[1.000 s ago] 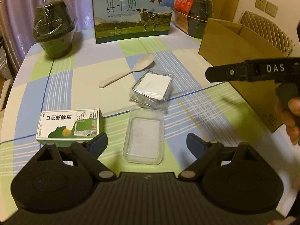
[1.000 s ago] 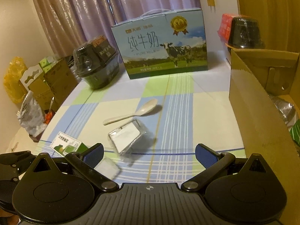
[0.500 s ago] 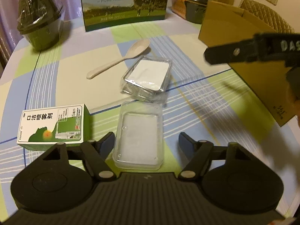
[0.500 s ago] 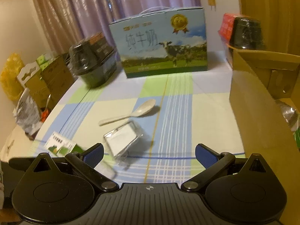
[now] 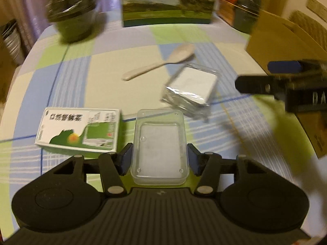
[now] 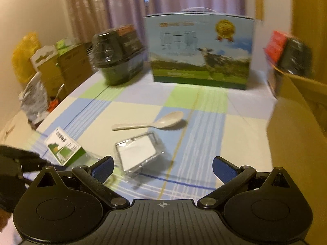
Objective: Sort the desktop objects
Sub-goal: 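Grasp the clear plastic tray with left tool while right tool grasps the white-lidded tray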
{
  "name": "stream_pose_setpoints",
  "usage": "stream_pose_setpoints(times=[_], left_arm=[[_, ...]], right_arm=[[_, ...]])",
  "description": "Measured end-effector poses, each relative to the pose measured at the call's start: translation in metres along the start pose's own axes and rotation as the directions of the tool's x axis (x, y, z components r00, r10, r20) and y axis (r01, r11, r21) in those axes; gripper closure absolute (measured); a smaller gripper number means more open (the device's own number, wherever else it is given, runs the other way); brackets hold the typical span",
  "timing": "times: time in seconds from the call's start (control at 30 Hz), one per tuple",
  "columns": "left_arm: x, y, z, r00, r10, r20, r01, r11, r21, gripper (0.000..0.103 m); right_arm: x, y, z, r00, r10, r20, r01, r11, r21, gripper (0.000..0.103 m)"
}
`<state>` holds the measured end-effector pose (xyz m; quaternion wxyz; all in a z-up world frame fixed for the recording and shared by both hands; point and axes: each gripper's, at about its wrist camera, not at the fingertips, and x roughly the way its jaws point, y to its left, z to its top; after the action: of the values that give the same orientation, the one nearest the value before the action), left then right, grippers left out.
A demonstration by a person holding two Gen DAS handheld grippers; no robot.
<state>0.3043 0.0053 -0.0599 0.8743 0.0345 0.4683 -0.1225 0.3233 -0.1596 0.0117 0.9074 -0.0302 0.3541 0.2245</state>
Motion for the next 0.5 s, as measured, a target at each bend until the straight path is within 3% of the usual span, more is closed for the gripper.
stream_pose_setpoints(times=[0.27,0.5], left_arm=[[0.003,0.015,0.003,1.0,0.011,0.014,-0.01,0.995,-0.099,0.053],[0.006,0.022,0.005,1.0,-0.01,0.025,0.013,0.992,-0.125,0.053]], right_arm=[[0.038,0.02,-0.009,0.999,0.039,0.002,-0.037,0.97,-0.242,0.003],[0.07,0.022,-0.018,0.999,0.044,-0.031,-0.052,0.943,-0.329,0.008]])
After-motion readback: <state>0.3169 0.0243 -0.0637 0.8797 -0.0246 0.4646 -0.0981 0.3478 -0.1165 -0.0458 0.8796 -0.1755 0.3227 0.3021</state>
